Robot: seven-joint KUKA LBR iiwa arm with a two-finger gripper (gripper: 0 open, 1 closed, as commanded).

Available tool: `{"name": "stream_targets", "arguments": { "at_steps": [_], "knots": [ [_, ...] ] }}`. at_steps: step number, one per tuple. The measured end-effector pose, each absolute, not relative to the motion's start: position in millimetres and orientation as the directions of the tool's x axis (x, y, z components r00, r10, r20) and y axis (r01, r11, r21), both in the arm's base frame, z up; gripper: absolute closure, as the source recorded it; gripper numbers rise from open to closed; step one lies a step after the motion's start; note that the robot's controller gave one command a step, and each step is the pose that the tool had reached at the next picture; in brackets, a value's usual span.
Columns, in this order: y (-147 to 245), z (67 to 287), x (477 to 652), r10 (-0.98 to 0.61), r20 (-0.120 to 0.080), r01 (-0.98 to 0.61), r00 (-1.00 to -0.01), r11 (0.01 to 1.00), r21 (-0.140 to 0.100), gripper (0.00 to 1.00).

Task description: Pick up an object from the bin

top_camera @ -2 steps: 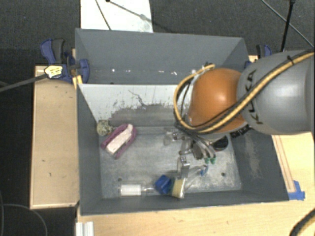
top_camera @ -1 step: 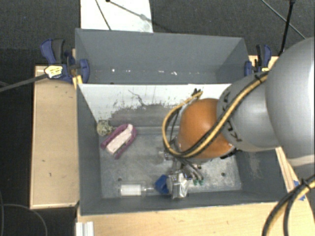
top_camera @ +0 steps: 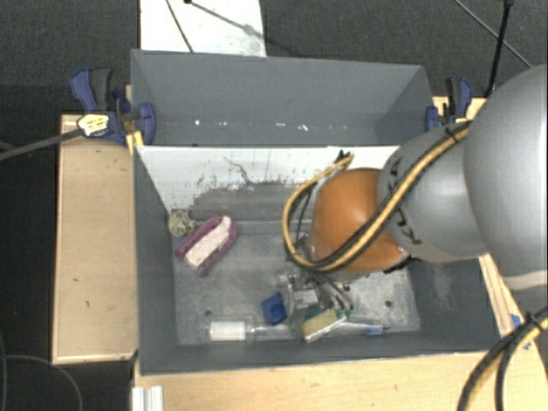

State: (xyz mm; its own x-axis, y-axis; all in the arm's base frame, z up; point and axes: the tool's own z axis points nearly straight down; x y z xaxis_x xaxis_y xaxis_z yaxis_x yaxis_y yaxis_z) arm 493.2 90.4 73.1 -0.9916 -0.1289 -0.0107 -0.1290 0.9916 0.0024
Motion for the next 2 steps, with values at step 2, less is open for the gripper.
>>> {"name": "stream_targets", "arguments": {
  "at_steps": [2],
  "knots": [
    [125, 219, 516.1, -0.089, -0.008, -0.089, -0.996, 0.996, 0.001, 1.00]
  ]
}}
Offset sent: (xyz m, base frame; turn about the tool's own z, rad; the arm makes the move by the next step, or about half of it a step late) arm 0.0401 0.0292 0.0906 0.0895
